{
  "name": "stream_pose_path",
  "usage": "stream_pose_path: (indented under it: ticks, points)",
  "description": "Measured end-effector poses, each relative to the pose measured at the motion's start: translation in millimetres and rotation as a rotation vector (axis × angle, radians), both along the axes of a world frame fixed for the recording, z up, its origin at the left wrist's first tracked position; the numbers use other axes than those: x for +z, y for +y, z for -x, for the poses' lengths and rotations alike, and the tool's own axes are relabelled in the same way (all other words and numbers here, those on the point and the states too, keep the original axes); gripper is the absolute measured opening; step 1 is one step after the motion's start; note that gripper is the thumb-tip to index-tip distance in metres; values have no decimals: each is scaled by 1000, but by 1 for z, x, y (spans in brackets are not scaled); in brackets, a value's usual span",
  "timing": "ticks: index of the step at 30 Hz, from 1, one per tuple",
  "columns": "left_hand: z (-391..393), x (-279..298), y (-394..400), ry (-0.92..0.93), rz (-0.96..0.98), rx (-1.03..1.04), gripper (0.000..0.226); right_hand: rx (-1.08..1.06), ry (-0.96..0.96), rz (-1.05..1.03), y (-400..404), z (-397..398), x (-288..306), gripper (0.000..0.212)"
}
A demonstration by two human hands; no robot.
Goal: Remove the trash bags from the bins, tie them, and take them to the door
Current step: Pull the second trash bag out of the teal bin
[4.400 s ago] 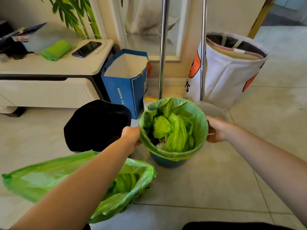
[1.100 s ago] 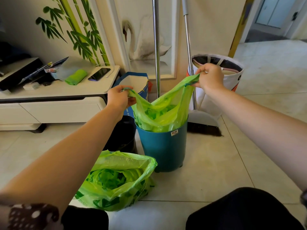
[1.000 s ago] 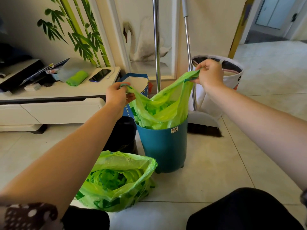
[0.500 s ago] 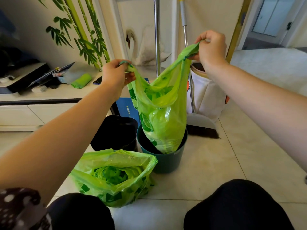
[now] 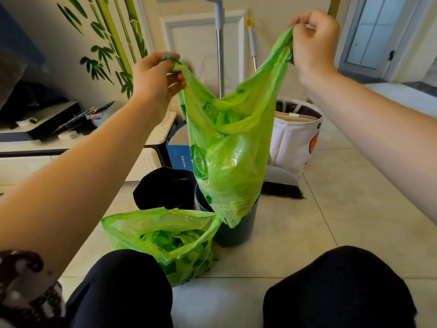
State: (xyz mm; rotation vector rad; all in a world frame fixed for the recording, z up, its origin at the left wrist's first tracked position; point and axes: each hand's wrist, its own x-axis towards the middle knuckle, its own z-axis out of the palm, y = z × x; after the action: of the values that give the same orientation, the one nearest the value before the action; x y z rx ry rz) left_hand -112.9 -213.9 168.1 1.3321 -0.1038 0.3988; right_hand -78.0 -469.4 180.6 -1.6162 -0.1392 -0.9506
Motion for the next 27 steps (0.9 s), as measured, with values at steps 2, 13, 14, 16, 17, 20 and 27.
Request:
stream_pose_path:
  ticks: [2, 13, 14, 16, 17, 20, 27]
  points:
    - [8, 4, -3, -7, 2, -19, 24, 8, -4, -12, 0, 10, 4, 19]
    - [35, -66, -22, 205, -90, -209, 23, 141, 143, 39, 12, 58, -54, 28]
    - [36, -77, -23, 230, -102, -215, 23, 150, 172, 42, 11, 58, -65, 28]
    - [37, -100, -22, 276, -114, -209, 22, 172, 241, 42, 9, 60, -89, 29]
    - [37, -111, -20, 297, -114, -203, 22, 173, 269, 52, 7, 61, -100, 28]
    - [33, -138, -10, 362, -111, -195, 24, 156, 327, 77, 1, 58, -128, 27]
    - [15, -170, 7, 416, -171, -125, 23, 52, 449, 158, -9, 35, -157, 19]
